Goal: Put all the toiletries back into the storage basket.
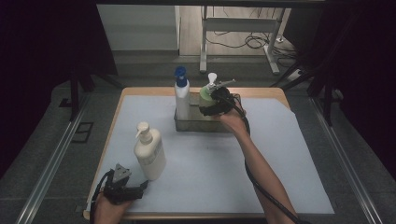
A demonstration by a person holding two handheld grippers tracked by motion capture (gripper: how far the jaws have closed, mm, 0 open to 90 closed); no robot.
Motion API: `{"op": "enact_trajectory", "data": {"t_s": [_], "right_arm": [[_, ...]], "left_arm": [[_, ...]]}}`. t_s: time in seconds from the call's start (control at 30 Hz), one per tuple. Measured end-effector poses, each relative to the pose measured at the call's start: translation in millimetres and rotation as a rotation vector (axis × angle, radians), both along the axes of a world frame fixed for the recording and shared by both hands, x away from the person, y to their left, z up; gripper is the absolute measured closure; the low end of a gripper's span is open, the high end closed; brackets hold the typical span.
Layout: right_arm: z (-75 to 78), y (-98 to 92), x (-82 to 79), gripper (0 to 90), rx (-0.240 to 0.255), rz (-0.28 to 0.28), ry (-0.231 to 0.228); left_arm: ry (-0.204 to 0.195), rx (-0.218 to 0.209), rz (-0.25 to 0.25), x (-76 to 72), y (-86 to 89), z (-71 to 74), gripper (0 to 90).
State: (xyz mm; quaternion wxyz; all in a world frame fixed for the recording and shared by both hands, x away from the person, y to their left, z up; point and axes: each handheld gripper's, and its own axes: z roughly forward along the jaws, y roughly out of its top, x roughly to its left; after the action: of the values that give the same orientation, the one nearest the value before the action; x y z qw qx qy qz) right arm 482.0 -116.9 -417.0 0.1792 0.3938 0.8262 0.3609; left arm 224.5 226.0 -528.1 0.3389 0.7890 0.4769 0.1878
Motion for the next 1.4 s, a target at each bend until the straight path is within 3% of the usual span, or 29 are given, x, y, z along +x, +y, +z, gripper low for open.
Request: {"op": "enact_trajectory", "data": {"t_s": [0.57,0.73,0.9,1.1,1.33,1.4], "right_arm": [[5.0,-18.8,-18.2,11.5,0.002,0.023,-0.036],[2.9,-29.9,-24.4,12.8,-0.001,0.037,-0.015],[-0.5,-43.8,-28.2,14.1,0.037,0.032,0.002],[-5.3,-58.0,-32.5,28.8,0.037,0.021,0.024],[-10.7,-67.0,-32.5,55.7,-0.003,-0.021,0.047],[-12.6,-68.6,-30.5,65.0,0.012,-0.026,0.050]], "left_arm": [[-0.001,-0.001,0.001,0.0,-0.2,-0.1,12.2],[-0.001,-0.001,0.001,0.0,-0.2,-0.1,12.2],[0.000,0.000,0.001,0.0,-0.2,0.0,12.2],[0.000,0.000,0.001,0.0,-0.1,0.0,12.2],[0.000,0.000,0.001,0.0,-0.1,0.0,12.2],[0.001,0.001,0.000,0.1,-0.1,0.1,12.2]]}}
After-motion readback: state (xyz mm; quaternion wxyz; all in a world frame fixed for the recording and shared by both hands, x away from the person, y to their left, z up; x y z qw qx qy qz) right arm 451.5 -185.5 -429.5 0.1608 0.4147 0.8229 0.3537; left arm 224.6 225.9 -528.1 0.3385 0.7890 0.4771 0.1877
